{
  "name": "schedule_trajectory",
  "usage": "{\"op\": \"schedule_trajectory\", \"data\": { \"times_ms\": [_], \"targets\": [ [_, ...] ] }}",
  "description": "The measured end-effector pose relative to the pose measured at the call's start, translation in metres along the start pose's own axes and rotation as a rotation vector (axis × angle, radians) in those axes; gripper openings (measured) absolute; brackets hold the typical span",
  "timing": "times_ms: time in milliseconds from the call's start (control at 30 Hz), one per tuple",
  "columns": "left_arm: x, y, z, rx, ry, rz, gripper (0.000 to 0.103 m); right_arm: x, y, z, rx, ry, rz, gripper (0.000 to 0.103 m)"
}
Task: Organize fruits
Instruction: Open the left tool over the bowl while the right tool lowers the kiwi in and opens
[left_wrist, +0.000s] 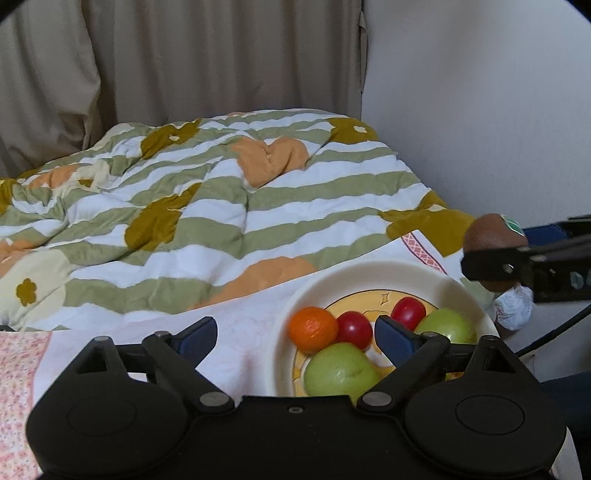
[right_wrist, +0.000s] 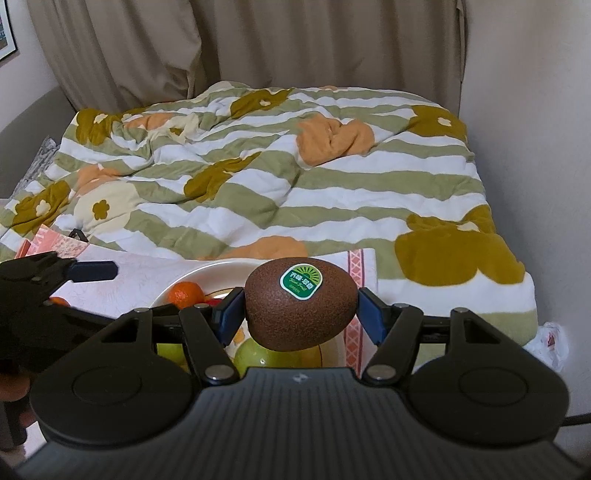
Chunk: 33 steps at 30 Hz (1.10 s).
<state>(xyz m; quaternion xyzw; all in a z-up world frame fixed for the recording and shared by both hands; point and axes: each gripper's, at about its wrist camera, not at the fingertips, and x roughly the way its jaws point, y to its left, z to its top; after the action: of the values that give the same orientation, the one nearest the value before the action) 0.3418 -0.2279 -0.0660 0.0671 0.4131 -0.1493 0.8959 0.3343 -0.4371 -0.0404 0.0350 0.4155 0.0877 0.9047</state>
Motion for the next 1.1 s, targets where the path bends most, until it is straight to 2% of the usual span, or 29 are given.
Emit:
{"op": "schedule_trajectory", "data": {
  "times_ms": [500, 900, 933, 1033, 1100],
  "targets": [
    [-0.035, 0.029, -0.01, -0.086, -0.036, 0.061, 0.095, 0.05, 0.031, 0.012, -0.059, 0.058, 0.055, 0.08],
    [-0.048, 0.037, -0.022, -0.121, -0.034, 0.082, 0.095, 0.079, 0.045, 0.005, -0.056, 0.1, 0.042, 0.081],
    [-0.049, 0.037, -0.023, -0.124, -0.035, 0.083, 0.095, 0.079, 0.045, 0.005, -0.054, 0.097, 0.038, 0.084],
    [-0.053, 0.038, -0.026, -0.126, -0.038, 0.089, 0.095, 0.071, 0.046, 0.006, -0.045, 0.061, 0.014, 0.103],
    [-0.057, 0.038, -0.027, -0.126, -0.043, 0.093, 0.095, 0.065, 0.046, 0.005, -0.04, 0.039, -0.004, 0.103]
  ]
}}
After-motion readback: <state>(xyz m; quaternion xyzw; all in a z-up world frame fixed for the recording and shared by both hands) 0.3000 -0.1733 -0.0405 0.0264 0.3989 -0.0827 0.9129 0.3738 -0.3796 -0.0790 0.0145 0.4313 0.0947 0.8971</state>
